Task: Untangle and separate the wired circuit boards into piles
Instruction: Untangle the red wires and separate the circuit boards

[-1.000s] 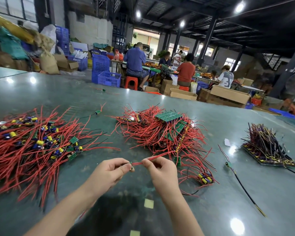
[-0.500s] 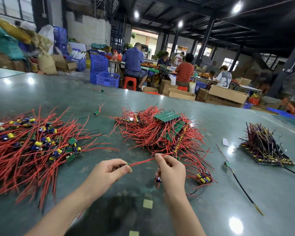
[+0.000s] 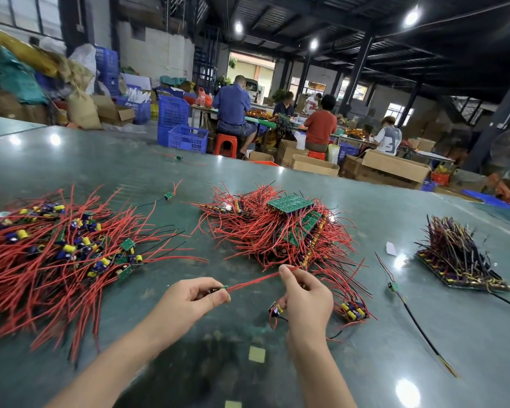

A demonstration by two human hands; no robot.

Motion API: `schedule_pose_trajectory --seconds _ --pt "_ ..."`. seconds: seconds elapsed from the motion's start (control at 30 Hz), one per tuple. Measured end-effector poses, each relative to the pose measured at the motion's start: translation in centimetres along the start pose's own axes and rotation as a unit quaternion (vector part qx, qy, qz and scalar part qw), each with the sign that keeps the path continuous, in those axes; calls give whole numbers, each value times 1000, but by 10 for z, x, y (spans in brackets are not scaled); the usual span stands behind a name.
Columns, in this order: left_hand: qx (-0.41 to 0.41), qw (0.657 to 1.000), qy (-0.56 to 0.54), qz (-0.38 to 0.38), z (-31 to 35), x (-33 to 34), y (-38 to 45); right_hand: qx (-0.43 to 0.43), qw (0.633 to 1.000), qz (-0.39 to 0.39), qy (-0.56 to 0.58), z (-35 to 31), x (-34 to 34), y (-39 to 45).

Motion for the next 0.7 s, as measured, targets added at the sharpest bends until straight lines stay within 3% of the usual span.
schedule_pose_trajectory --seconds 0.1,0.17,0.33,0.53,0.7 --pt "-4 1000 -11 1 0 -4 1 87 989 3 120 0 -2 7" --pt "-7 1000 -12 -4 -2 -5 1 107 985 12 133 2 -5 11" --pt "2 1000 7 -9 -3 -2 1 -48 995 59 -64 3 -7 9" --pt "-2 1000 -8 6 -5 -10 3 62 983 -26 173 -4 -1 7" --pt "-11 1000 -24 -3 -7 -15 5 121 959 -59 248 -5 0 8"
Point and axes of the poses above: each hand's wrist, its own y-axis towards the middle knuckle, its own x-axis out of the palm, z = x × y, the point moved 1 cm from there along y, towards the middle knuckle
